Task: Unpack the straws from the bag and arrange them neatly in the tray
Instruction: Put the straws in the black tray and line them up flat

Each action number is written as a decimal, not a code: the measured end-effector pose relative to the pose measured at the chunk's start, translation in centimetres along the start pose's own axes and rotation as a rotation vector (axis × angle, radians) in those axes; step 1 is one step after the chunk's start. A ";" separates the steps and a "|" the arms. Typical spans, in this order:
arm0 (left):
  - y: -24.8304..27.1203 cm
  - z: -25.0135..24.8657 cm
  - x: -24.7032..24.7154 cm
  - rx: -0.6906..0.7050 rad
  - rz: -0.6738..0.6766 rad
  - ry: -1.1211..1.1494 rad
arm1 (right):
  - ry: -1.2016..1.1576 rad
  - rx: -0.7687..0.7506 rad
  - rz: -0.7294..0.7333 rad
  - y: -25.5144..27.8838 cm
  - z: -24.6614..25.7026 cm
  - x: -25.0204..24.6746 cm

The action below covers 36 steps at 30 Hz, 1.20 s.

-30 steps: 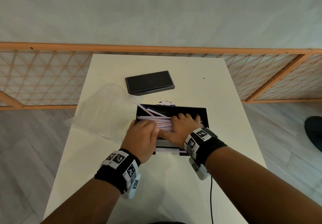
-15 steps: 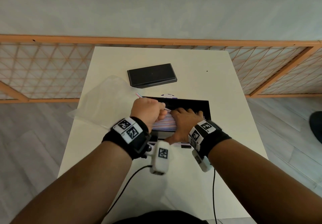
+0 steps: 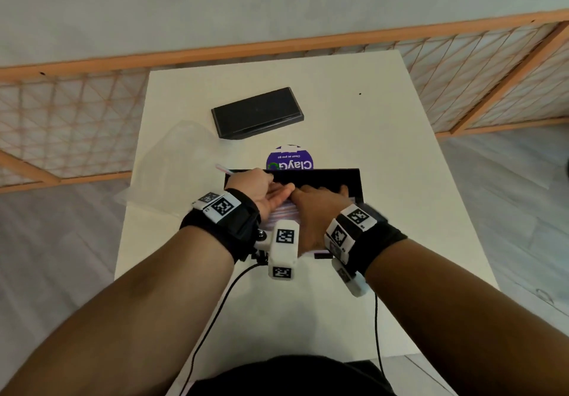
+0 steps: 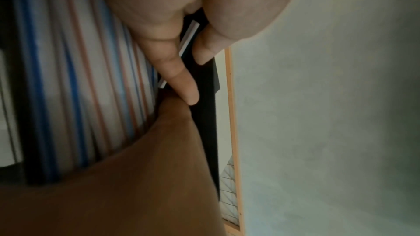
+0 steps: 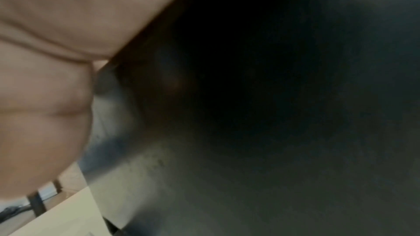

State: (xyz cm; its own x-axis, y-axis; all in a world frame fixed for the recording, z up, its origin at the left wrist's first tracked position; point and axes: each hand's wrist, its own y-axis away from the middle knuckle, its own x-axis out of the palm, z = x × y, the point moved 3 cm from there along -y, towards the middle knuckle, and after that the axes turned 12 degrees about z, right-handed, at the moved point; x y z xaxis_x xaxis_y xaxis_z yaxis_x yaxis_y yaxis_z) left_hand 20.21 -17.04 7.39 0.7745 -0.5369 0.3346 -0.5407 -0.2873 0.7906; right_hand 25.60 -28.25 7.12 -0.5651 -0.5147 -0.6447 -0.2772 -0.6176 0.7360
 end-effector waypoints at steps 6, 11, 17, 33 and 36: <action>0.6 1.5 -0.8 0.032 -0.064 -0.062 | 0.010 -0.035 -0.053 0.3 -0.2 1.8; 0.7 1.8 -1.2 0.102 -0.126 -0.110 | 0.006 -0.043 -0.034 0.5 -0.2 1.7; 1.4 1.5 -1.9 0.287 -0.236 -0.439 | -0.007 -0.036 -0.036 0.9 -0.1 1.3; 5.3 -2.0 -6.0 0.476 -0.237 -0.451 | -0.129 -0.040 -0.042 1.3 0.2 0.7; 5.8 -2.0 -6.5 0.484 -0.213 -0.415 | -0.151 -0.037 -0.053 1.2 0.2 0.9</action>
State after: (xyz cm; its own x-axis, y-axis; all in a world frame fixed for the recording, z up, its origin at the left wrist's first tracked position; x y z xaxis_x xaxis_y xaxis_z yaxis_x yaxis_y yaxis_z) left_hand 12.68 -13.59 10.84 0.7426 -0.6615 -0.1048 -0.5510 -0.6924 0.4659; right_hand 24.58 -29.31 7.53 -0.6617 -0.3870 -0.6421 -0.2824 -0.6647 0.6917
